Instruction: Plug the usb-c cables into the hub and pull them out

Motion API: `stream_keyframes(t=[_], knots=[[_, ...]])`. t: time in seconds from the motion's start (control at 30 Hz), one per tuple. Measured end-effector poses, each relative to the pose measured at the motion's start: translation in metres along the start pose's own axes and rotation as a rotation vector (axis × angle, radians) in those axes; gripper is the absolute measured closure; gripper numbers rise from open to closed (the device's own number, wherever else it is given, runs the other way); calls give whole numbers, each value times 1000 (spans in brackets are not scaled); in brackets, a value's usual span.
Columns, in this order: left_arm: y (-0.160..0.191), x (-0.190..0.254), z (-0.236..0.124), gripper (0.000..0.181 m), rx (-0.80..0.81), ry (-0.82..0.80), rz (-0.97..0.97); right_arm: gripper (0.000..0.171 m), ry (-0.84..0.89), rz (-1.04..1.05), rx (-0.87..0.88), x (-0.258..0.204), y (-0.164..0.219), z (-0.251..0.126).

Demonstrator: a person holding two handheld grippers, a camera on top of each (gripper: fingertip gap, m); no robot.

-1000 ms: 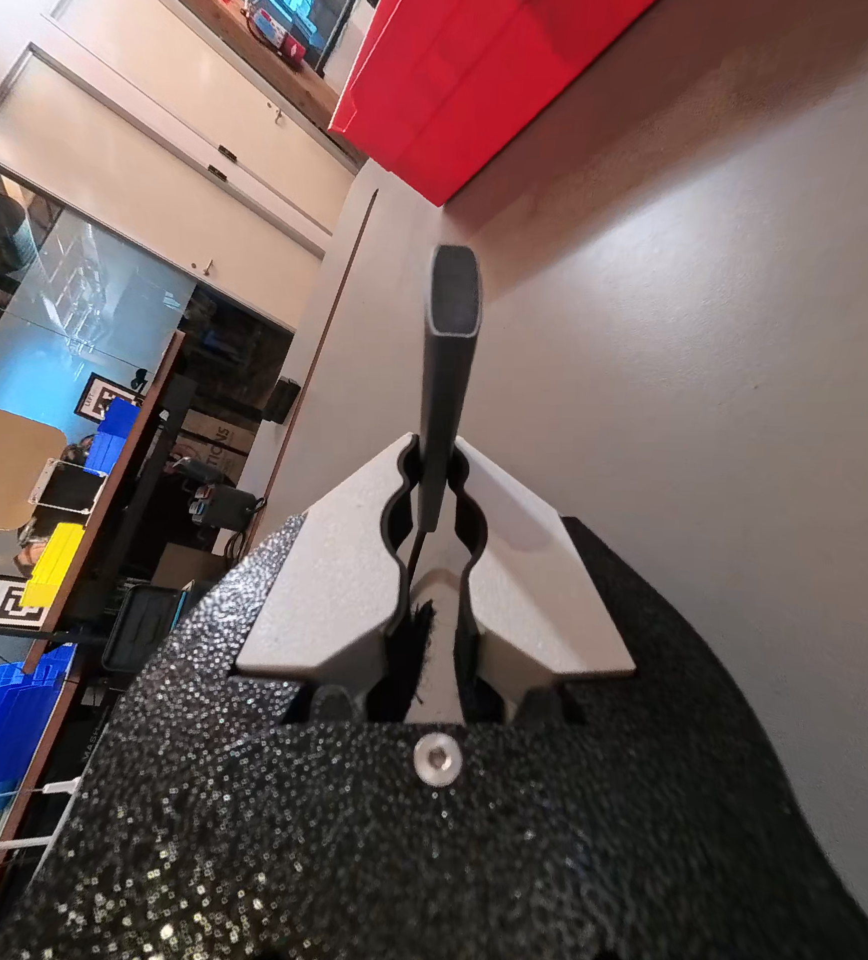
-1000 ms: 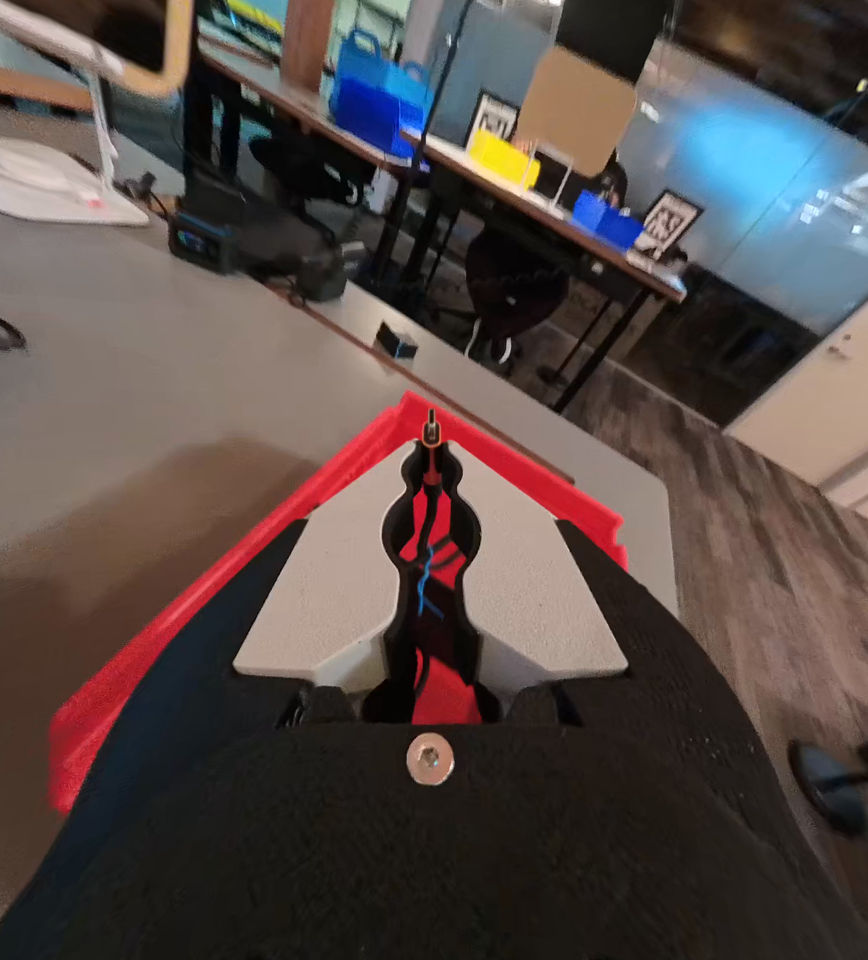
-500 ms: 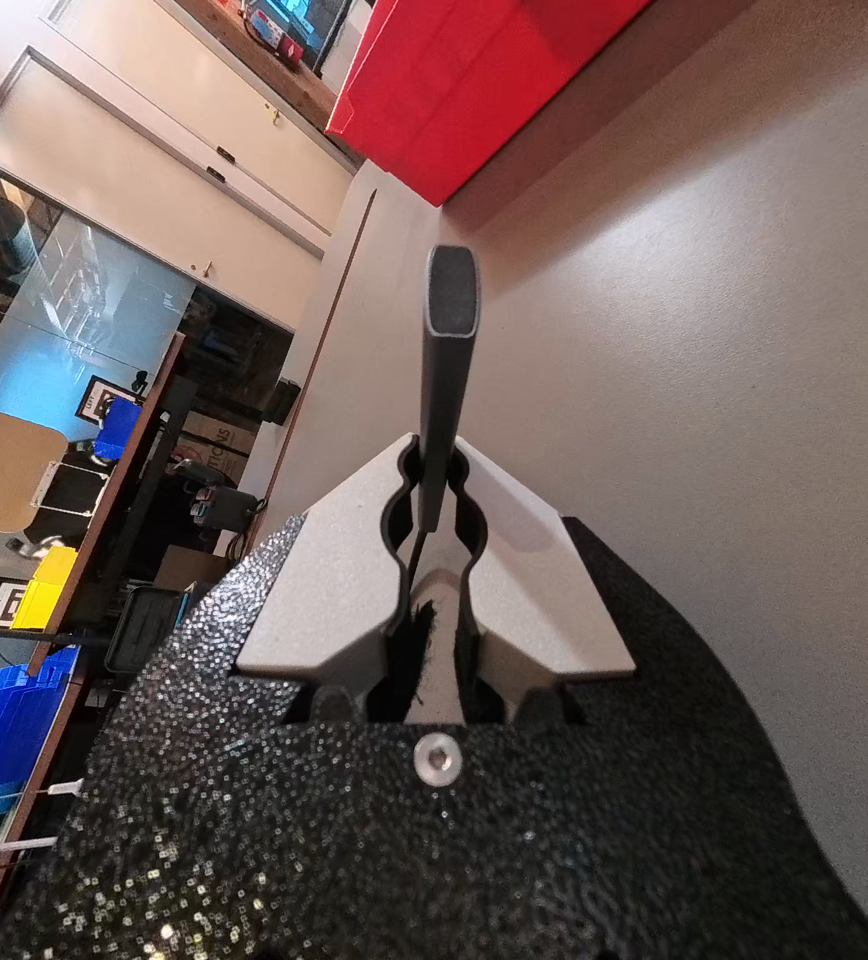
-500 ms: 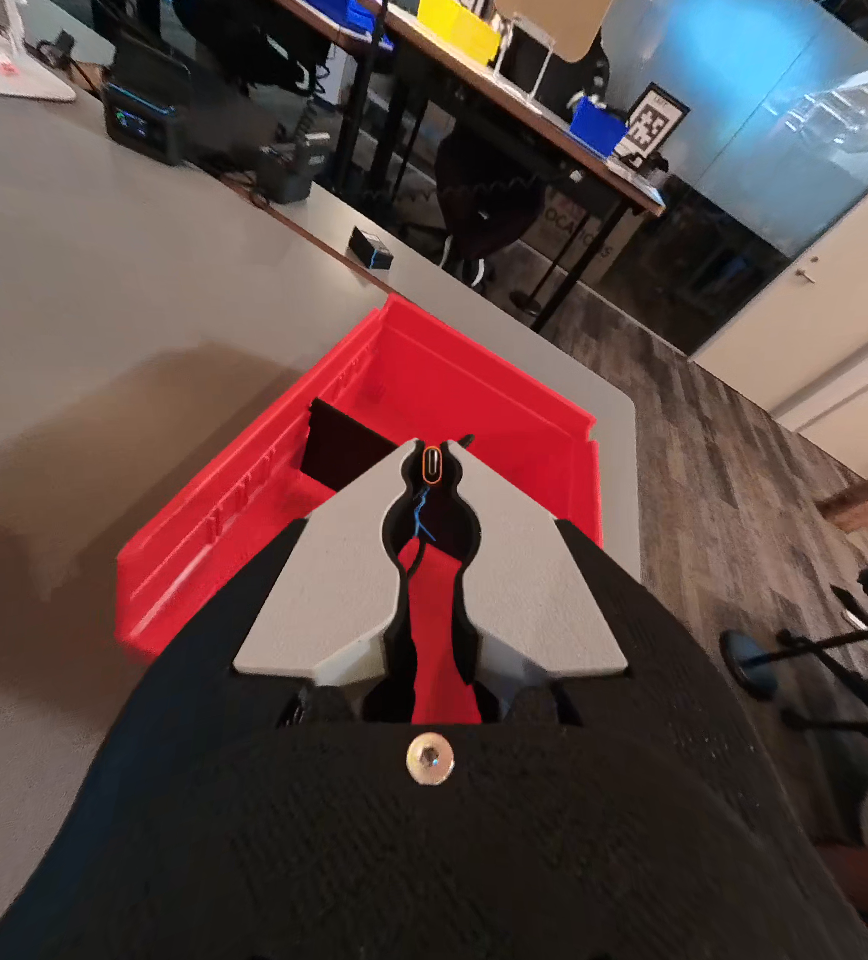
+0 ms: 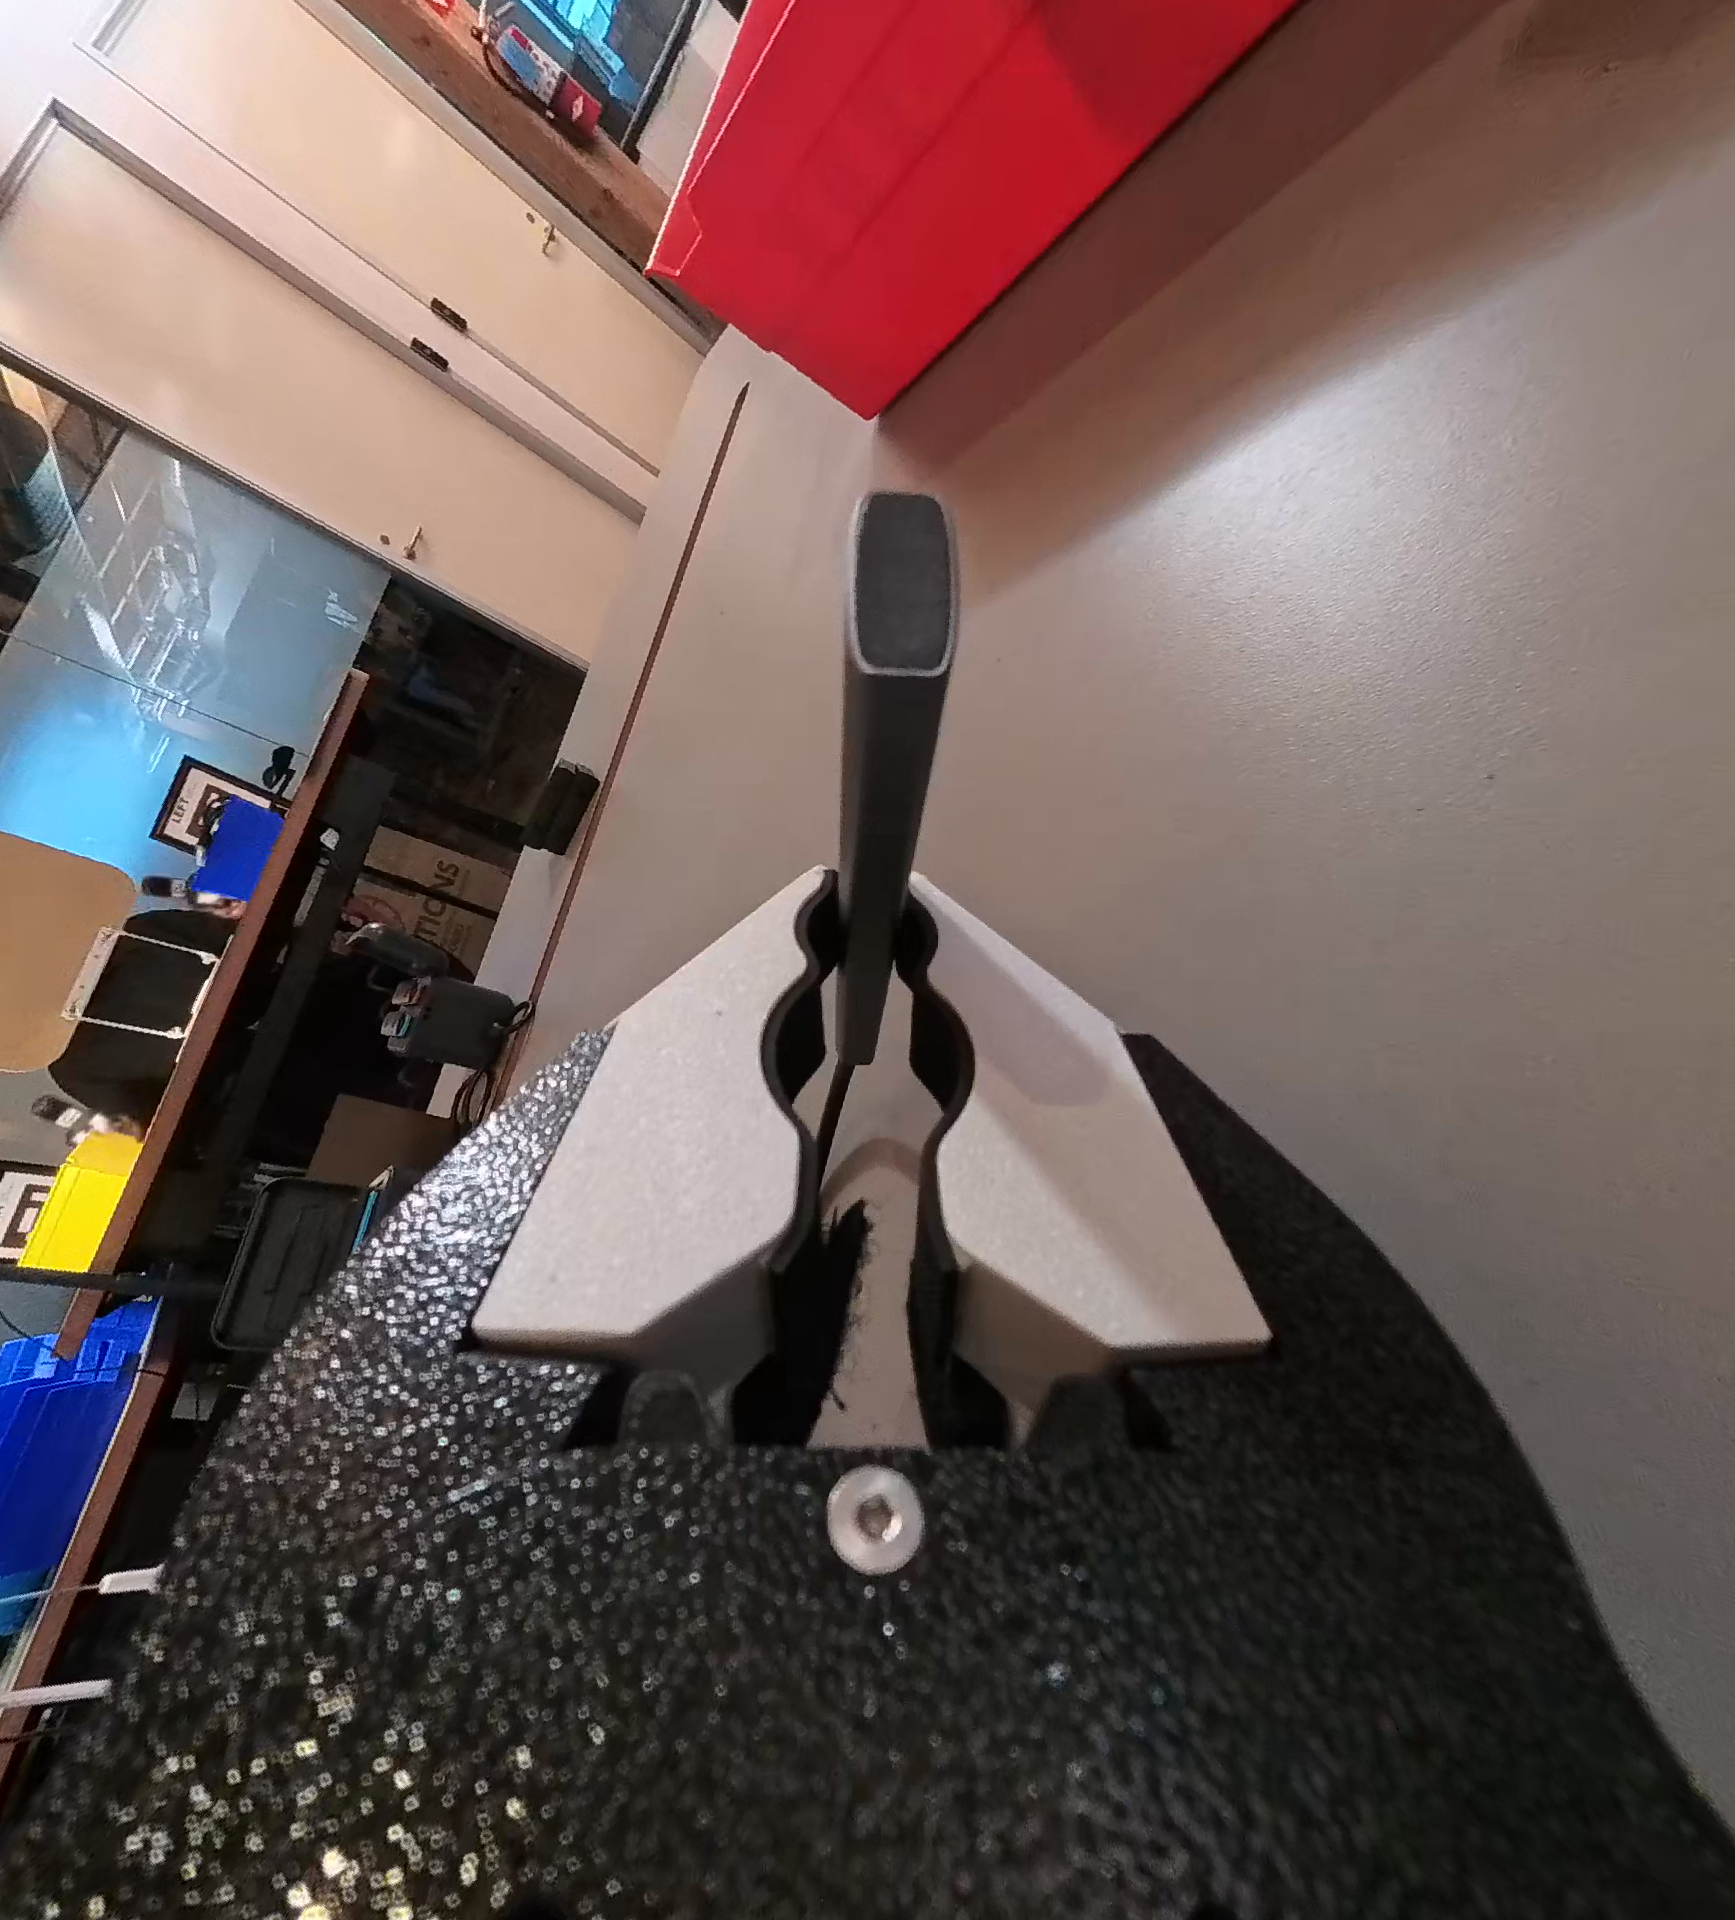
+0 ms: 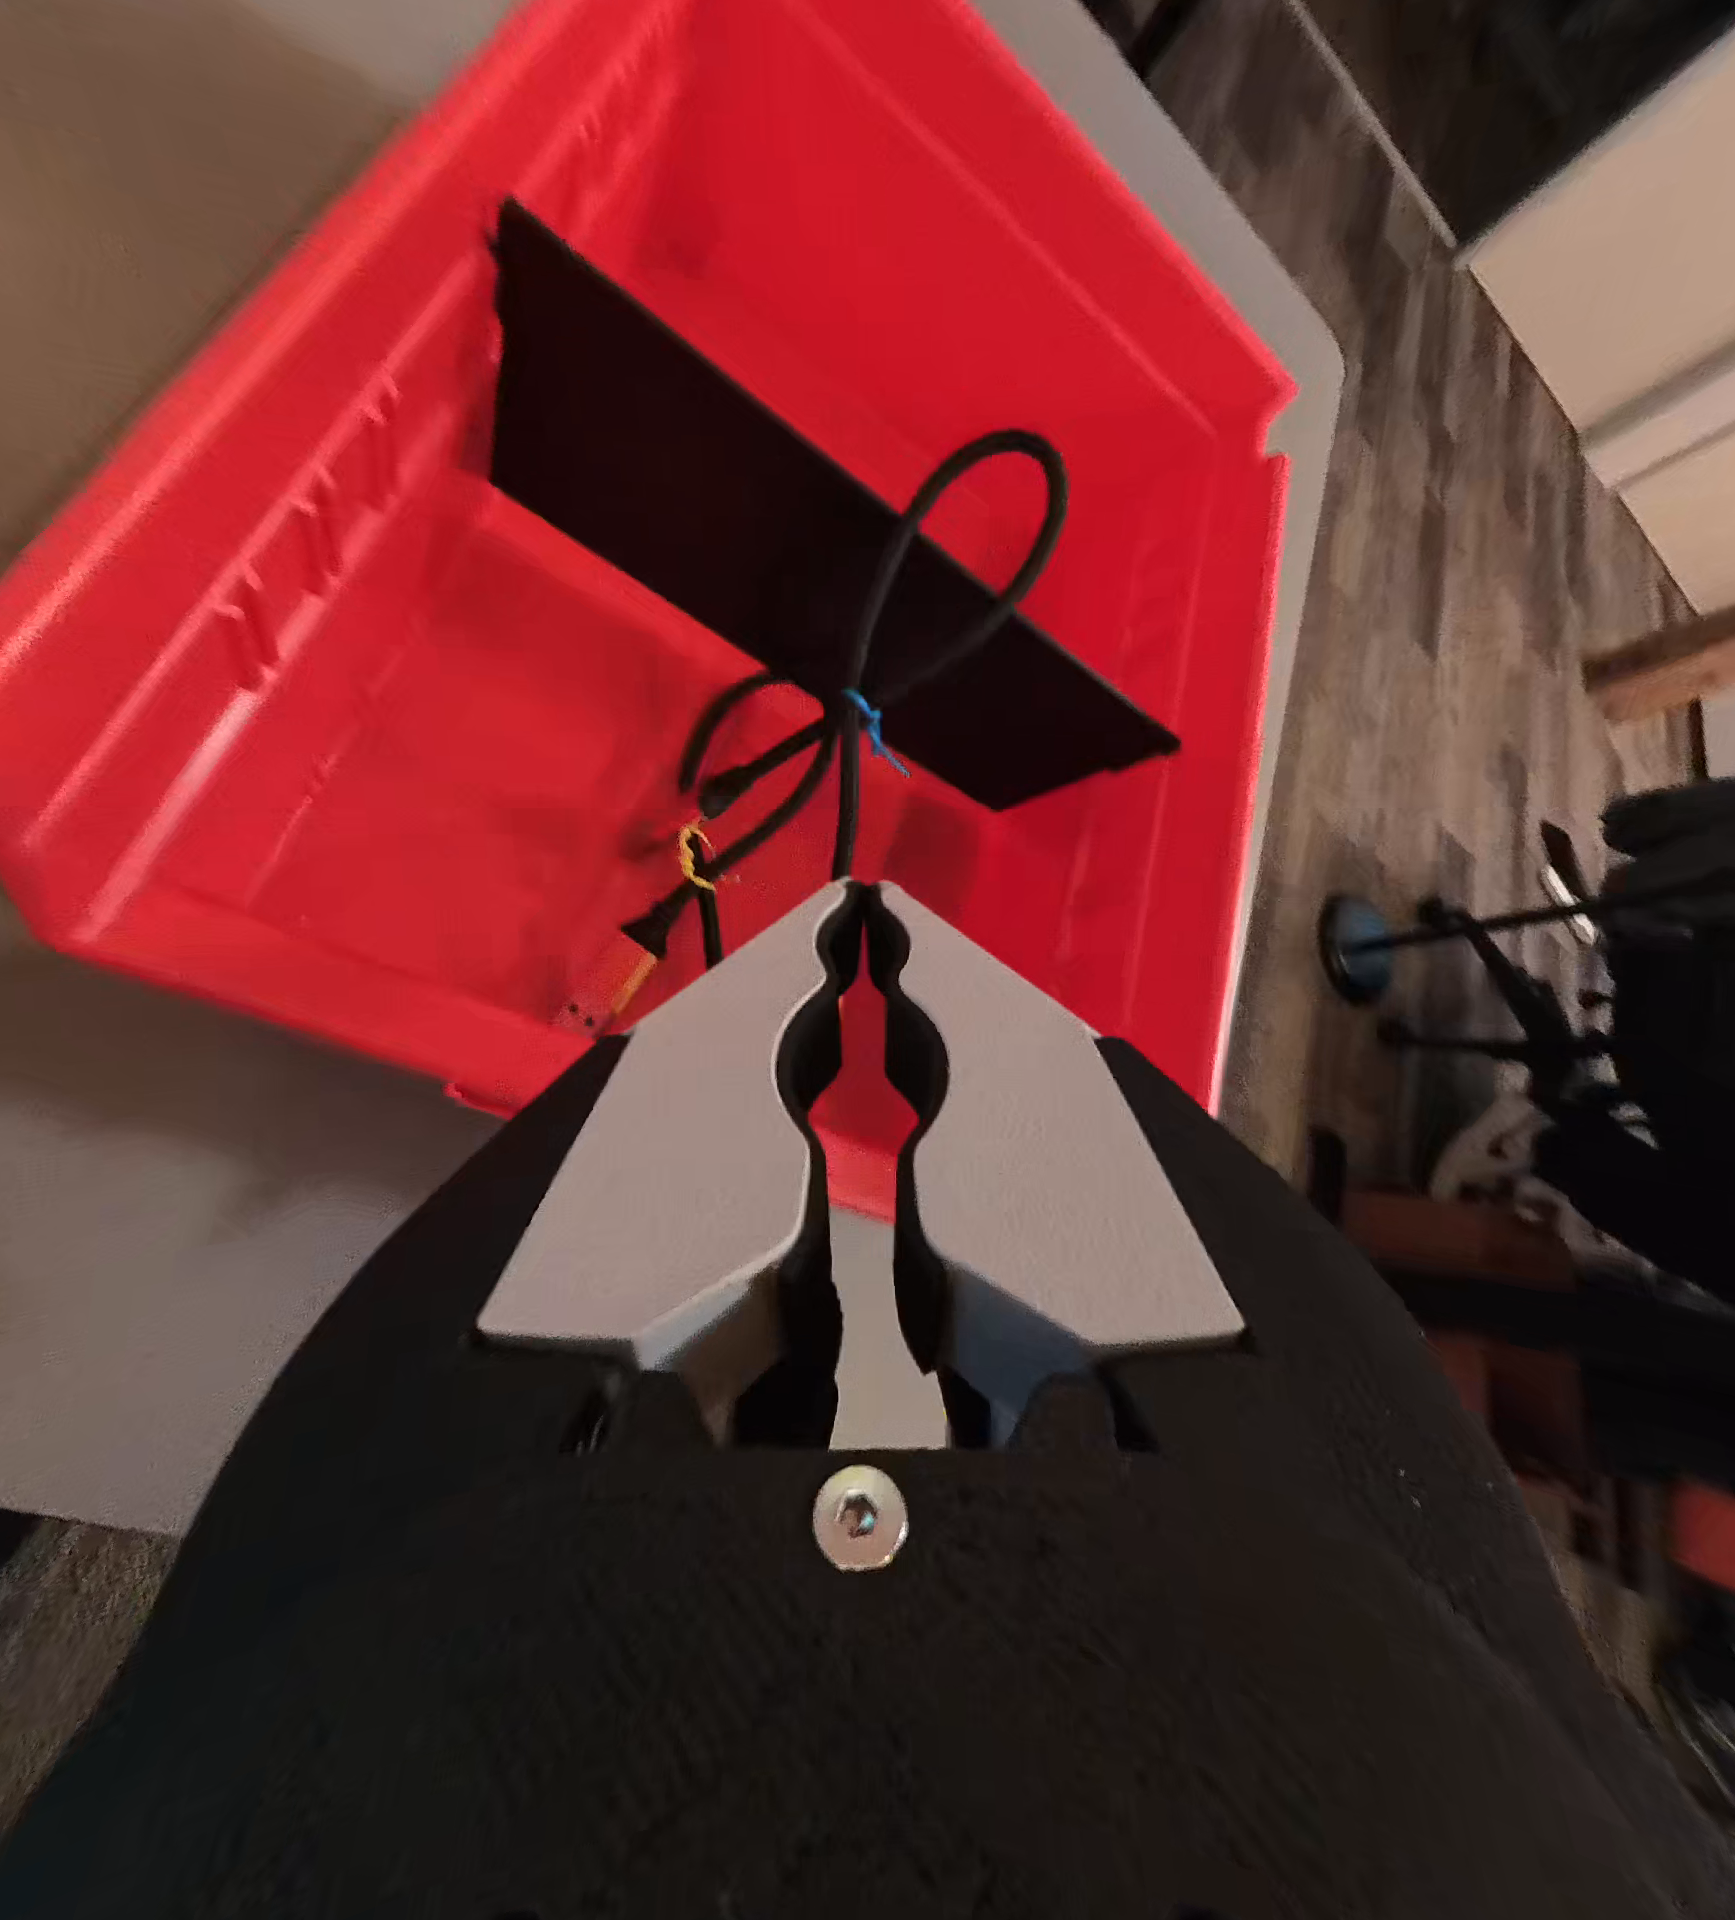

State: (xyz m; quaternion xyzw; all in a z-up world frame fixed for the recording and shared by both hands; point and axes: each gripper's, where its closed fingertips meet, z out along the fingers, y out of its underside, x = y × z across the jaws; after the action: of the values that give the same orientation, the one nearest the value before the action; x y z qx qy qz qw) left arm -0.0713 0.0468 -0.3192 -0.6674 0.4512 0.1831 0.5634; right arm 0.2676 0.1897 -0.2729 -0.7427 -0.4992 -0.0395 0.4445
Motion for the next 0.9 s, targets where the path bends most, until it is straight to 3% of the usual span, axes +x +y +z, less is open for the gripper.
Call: stream_keyframes(t=[0.2, 0.3, 0.37, 0.47, 0.57, 0.67, 0.8, 0.9], knots=[[0, 0, 0, 173, 2, 3, 1, 171, 50, 42, -25, 8, 6, -10], [-2, 0, 0, 173, 7, 2, 4, 150, 63, 45, 57, 6, -18, -20], [-4, 1, 0, 173, 13, 2, 7, 138, 32, -12, 199, -13, -57, -31], [-6, 2, 0, 173, 22, 2, 19, 135, -93, -203, 472, -78, -132, -48], [-7, 2, 0, 173, 26, 4, 22, 133, -277, -439, 645, -173, -184, -52], [-8, 3, 0, 174, 34, 9, 27, 131, -329, -697, 689, -251, -204, -38], [-9, 8, 1, 173, 38, 30, 69, 133, -294, -918, 736, -306, -217, -21], [-12, 13, 2, 173, 49, 40, 116, 162, -290, -1003, 771, -320, -219, -20]])
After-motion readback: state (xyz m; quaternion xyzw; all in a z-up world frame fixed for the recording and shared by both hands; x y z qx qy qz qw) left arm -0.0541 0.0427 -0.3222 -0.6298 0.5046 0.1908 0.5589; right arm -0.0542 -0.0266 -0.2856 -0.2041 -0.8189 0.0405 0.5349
